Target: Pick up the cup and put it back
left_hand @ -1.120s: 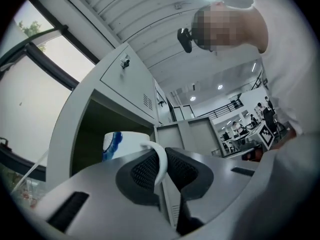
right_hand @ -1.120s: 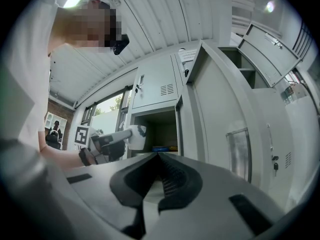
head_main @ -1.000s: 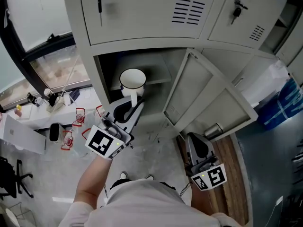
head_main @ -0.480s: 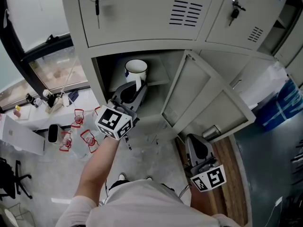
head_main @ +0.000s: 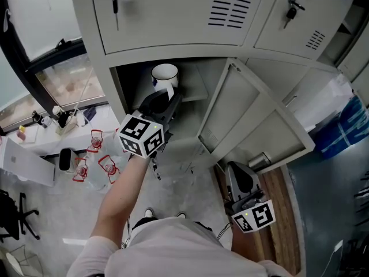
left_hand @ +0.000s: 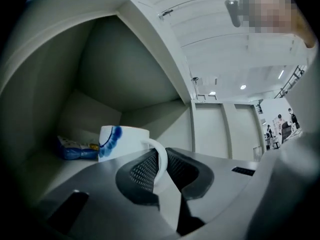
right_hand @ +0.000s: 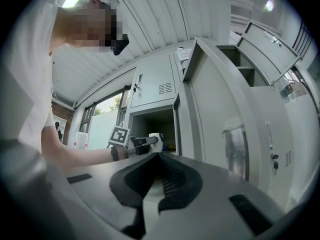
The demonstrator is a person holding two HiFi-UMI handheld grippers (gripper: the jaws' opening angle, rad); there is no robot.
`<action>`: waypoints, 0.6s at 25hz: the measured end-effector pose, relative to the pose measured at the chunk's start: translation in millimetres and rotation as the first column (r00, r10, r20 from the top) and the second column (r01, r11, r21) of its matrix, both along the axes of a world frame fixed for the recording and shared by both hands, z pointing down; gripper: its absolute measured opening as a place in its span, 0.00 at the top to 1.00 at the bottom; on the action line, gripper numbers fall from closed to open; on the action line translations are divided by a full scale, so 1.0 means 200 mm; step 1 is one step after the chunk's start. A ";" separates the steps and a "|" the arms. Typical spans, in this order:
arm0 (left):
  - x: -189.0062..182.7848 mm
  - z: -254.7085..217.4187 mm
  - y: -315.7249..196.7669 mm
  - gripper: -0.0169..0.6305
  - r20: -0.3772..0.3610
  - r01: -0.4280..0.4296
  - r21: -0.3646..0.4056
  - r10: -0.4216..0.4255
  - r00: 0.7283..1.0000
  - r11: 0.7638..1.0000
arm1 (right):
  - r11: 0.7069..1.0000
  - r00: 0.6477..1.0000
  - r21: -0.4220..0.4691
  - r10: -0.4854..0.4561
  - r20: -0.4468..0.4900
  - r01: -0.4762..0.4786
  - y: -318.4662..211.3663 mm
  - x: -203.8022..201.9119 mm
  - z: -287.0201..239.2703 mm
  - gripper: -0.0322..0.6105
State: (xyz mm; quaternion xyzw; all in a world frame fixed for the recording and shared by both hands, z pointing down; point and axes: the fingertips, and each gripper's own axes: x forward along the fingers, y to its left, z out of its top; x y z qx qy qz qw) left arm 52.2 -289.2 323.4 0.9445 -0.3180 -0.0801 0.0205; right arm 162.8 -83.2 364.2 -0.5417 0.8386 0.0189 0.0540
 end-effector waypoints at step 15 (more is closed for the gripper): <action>-0.04 0.05 -0.09 0.87 0.157 0.094 -0.035 -0.088 0.984 0.995 | 1.000 1.000 -0.001 -0.003 0.008 0.003 -0.02 0.00 0.01 0.92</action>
